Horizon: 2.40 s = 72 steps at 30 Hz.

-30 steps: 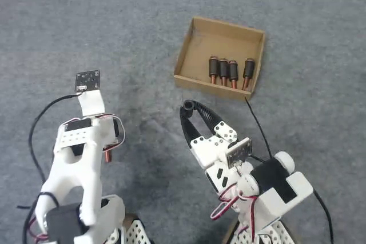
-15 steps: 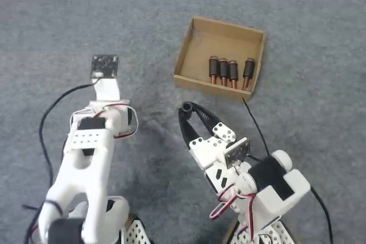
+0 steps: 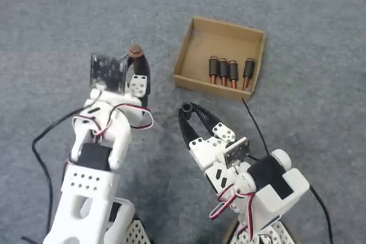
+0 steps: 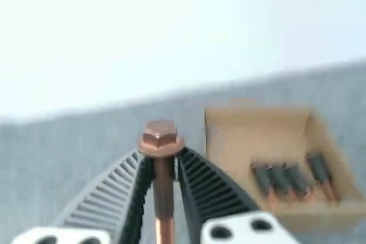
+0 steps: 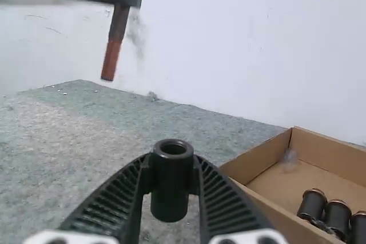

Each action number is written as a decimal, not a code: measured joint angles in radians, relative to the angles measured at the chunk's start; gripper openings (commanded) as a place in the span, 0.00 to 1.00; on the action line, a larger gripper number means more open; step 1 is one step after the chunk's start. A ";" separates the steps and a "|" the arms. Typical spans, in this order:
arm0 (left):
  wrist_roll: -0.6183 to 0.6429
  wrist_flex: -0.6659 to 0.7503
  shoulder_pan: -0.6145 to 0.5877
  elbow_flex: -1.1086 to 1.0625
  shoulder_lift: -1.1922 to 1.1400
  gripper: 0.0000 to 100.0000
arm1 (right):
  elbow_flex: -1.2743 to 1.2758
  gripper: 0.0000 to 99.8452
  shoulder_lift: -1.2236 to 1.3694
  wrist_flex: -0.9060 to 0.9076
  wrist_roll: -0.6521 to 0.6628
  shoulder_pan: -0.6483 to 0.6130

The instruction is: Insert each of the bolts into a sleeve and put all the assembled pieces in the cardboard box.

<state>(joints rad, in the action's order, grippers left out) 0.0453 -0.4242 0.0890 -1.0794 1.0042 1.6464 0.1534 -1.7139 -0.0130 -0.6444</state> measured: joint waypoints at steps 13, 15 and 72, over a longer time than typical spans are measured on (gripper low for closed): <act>0.230 0.014 0.164 -0.011 0.100 0.01 | 0.000 0.01 0.000 0.000 0.000 0.000; 0.247 0.014 0.178 -0.011 0.100 0.01 | 0.000 0.01 0.000 0.000 0.000 0.000; 0.258 0.454 0.342 -0.402 0.299 0.01 | 0.000 0.01 0.000 0.000 0.005 0.000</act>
<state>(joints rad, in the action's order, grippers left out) 0.3030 0.0299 0.4312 -1.4814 1.3034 1.6464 0.1534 -1.7139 -0.0084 -0.6444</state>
